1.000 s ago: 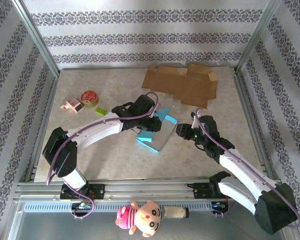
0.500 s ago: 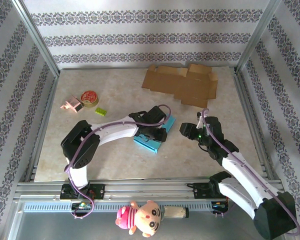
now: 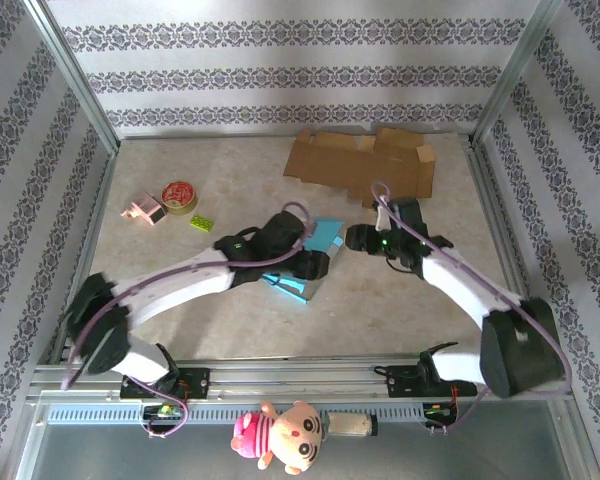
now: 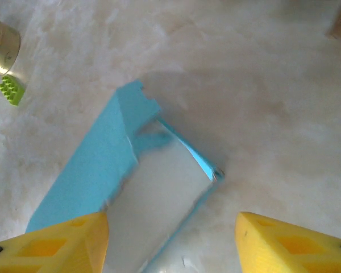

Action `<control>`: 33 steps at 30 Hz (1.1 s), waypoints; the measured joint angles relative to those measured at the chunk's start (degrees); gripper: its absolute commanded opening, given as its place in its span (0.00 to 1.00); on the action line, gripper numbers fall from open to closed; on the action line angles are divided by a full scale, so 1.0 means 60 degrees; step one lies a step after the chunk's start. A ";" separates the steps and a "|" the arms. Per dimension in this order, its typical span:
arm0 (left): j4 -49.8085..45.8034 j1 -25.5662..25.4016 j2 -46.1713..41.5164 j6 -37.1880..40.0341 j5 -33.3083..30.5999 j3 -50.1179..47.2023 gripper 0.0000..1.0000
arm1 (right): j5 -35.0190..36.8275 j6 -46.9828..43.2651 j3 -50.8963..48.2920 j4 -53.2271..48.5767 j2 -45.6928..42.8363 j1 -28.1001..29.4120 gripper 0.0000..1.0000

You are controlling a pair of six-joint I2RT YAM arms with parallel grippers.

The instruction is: Fold the paper box

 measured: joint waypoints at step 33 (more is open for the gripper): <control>0.4867 0.1246 -0.0776 -0.7085 -0.0539 -0.5668 0.75 | -0.0699 -0.1122 0.3483 -0.1249 0.4102 0.0729 0.45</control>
